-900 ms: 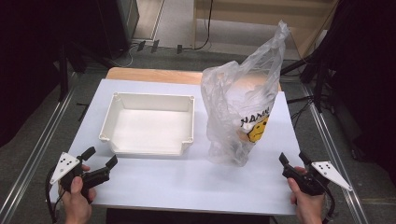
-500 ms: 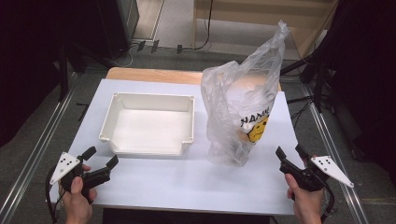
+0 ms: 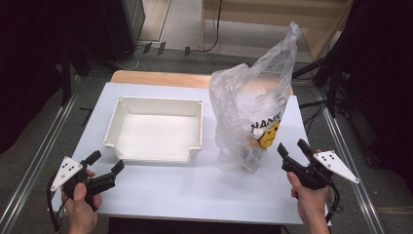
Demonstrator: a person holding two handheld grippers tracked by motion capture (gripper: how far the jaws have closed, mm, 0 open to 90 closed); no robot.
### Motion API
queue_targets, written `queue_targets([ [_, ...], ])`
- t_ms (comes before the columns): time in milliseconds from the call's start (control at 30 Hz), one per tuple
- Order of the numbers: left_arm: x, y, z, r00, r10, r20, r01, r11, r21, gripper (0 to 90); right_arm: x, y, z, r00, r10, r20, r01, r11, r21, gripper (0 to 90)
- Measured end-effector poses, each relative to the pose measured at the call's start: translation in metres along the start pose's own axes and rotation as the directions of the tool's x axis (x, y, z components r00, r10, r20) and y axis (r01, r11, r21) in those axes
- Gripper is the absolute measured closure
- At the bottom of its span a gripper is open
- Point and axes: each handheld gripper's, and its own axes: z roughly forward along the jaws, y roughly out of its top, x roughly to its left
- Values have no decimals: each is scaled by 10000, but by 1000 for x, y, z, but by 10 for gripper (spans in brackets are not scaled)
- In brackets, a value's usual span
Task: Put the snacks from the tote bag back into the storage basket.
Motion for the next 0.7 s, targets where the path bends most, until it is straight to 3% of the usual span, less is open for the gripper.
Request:
queue_targets([
  [300, -7, 8, 3, 10000, -1, 95, 1, 10000, -71, 90, 12, 11, 10, 9989, -96, -464, 95, 10000, -16, 259],
  [400, -14, 10, 5, 9989, -375, 278, 379, 9992, -117, 90, 17, 17, 15, 9979, -191, -623, 189, 9998, -44, 247],
  [567, -23, 13, 9, 9988, -166, 458, 171, 9998, -102, 90, 22, 22, 20, 9972, -157, -729, 155, 9999, -35, 226],
  [700, -25, 14, 11, 9982, -211, 555, 215, 9998, -60, 90, 21, 26, 26, 9947, -62, -1028, 73, 9999, 102, 149],
])
